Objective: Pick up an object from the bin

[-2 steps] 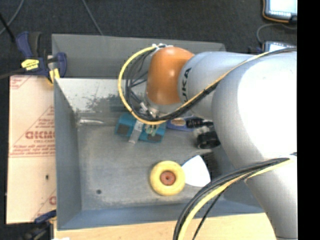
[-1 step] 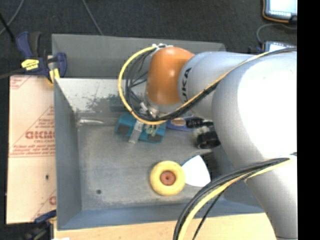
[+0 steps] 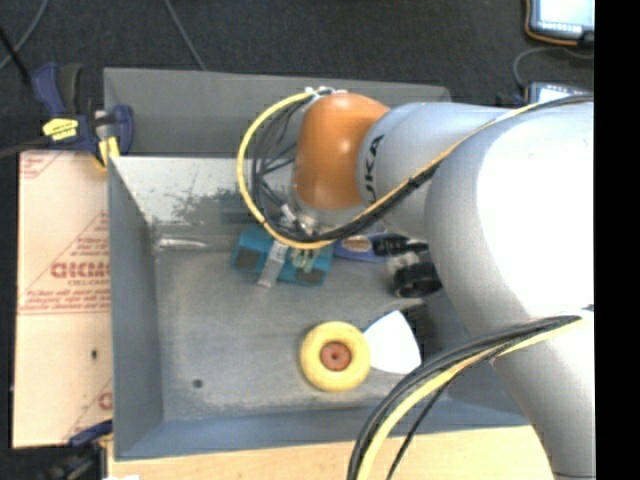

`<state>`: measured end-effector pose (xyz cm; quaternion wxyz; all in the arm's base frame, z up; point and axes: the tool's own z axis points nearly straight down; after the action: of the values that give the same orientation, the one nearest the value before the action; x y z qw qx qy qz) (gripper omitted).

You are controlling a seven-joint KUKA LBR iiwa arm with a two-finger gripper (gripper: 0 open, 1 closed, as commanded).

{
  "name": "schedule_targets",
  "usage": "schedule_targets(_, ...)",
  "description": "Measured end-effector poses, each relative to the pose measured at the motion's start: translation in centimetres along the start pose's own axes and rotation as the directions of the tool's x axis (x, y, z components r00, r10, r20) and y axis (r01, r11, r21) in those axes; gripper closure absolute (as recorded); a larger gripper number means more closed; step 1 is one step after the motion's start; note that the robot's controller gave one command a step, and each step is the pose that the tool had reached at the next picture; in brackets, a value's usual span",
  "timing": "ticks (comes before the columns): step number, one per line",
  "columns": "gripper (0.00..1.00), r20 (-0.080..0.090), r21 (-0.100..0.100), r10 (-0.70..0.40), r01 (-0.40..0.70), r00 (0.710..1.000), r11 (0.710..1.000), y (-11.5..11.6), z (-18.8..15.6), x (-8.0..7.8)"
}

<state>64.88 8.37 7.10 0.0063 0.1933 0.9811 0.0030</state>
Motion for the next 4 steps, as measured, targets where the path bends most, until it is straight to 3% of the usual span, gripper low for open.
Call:
schedule_targets(2,1.0,-0.004,0.002,0.0,0.0,1.0,1.0,-0.1,-0.9,0.1)
schedule_targets(4,1.0,-0.011,0.005,0.0,0.0,1.0,1.0,-0.2,-5.2,0.2)
